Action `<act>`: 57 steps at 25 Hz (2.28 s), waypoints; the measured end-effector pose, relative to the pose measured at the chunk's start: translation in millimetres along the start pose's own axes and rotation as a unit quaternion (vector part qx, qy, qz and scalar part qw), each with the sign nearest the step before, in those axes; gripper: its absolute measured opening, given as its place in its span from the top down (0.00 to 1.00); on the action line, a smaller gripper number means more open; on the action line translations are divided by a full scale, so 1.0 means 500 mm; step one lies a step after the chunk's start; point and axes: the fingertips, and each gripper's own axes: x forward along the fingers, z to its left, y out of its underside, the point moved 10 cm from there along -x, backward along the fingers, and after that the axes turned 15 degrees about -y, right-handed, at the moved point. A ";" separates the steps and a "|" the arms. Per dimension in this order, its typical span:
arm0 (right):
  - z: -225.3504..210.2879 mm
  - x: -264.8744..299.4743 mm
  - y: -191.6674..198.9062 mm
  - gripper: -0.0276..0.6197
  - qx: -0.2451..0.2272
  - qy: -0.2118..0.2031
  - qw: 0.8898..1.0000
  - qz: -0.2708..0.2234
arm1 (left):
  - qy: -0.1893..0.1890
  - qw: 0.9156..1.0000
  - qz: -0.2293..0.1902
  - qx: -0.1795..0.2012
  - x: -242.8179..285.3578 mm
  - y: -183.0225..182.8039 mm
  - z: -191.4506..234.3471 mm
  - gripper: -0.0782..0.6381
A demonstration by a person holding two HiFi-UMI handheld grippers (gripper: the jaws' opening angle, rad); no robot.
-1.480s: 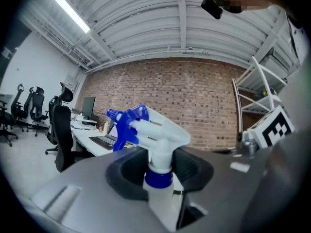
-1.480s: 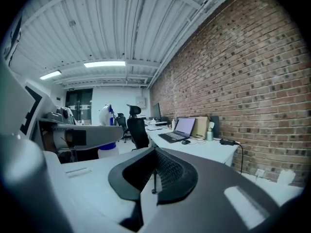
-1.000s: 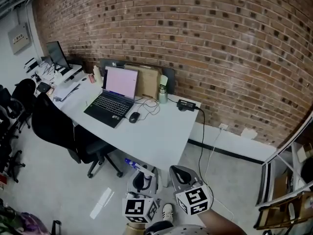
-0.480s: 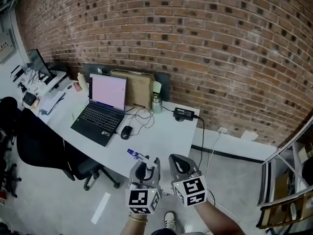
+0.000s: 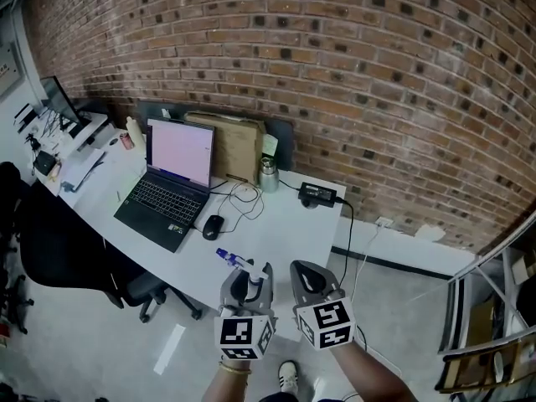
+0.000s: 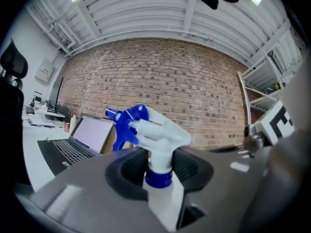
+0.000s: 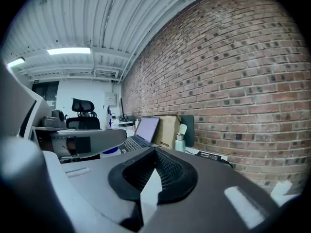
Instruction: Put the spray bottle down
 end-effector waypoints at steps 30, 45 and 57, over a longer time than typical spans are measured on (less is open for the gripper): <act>0.194 -0.233 0.042 0.96 -0.003 -0.044 0.999 -0.017 | -0.053 0.998 0.032 -0.005 -0.307 0.016 -0.077 0.88; 0.272 -0.297 0.029 0.96 -0.025 -0.056 0.998 -0.025 | -0.054 0.998 0.019 0.010 -0.396 -0.003 -0.081 0.88; 0.284 -0.313 0.029 0.96 -0.033 -0.058 0.997 -0.027 | -0.057 0.998 0.017 0.011 -0.414 -0.009 -0.084 0.88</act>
